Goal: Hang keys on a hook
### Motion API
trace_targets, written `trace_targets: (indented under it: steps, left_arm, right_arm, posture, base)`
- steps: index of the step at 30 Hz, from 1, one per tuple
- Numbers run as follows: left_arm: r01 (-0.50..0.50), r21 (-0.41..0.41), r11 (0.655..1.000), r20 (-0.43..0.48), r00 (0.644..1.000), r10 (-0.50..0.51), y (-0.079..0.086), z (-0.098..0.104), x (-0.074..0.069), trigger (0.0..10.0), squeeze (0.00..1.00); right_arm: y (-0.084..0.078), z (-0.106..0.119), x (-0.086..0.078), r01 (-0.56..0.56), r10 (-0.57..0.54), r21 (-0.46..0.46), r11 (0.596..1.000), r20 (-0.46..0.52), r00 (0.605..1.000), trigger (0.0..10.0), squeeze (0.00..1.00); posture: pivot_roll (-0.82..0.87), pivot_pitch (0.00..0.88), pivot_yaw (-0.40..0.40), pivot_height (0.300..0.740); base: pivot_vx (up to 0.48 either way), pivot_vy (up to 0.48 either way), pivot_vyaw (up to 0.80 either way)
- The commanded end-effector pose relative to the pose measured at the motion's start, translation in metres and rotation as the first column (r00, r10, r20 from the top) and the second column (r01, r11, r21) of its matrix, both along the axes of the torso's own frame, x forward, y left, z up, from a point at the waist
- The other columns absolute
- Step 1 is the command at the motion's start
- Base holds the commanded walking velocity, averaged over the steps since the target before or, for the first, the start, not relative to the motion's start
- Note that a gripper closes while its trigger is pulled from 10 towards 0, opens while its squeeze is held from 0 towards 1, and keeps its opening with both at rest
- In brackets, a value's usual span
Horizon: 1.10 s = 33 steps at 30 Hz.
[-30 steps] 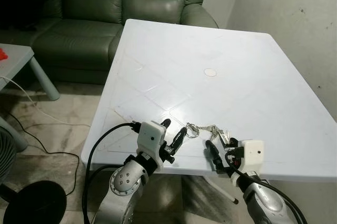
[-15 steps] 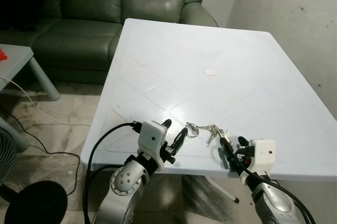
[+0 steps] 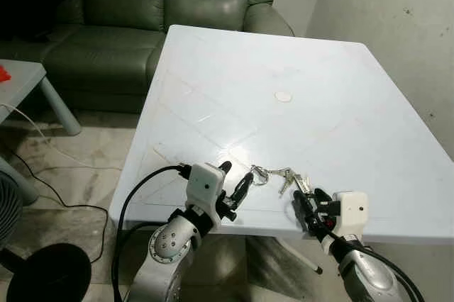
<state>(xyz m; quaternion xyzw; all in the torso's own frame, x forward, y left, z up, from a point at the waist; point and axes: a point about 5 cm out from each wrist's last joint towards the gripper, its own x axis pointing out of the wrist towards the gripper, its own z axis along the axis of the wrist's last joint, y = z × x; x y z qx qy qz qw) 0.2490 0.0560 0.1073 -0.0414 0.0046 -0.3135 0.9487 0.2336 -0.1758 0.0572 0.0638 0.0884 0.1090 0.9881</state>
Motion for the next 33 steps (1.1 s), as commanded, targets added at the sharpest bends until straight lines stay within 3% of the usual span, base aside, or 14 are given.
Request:
trace_targets:
  steps: [1,6,7,33]
  left_arm:
    - [0.020,-0.013,1.000,0.020,1.000,-0.020,-0.0029,0.0058,-0.0001,10.0,0.00]
    - [0.024,-0.015,1.000,0.021,0.999,-0.024,-0.0038,0.0065,0.0000,10.0,0.00]
    - [0.025,-0.016,1.000,0.022,0.999,-0.025,-0.0041,0.0068,0.0002,10.0,0.00]
    - [0.025,-0.031,0.999,0.017,1.000,-0.024,-0.0058,0.0074,-0.0002,10.0,0.00]
  right_arm:
    - [-0.0014,-0.0013,-0.0021,-0.004,0.004,-0.007,1.000,-0.011,1.000,10.0,0.00]
    - [-0.0035,-0.0022,-0.0038,0.005,-0.005,-0.015,1.000,-0.013,1.000,9.7,0.00]
    - [-0.0057,-0.0029,-0.0035,0.024,-0.024,-0.012,1.000,-0.015,1.000,0.0,0.00]
    - [-0.0036,-0.0010,-0.0006,0.058,-0.058,-0.015,0.998,-0.004,0.998,0.0,0.00]
  posture:
    - [-0.08,0.056,-0.066,0.740]
    - [-0.08,0.056,-0.066,0.740]
    - [-0.09,0.049,-0.065,0.740]
    - [-0.08,0.051,-0.068,0.740]
  base:
    - [0.000,0.000,0.00]
    - [0.000,0.000,0.00]
    - [0.000,0.000,0.00]
    - [0.000,0.000,0.00]
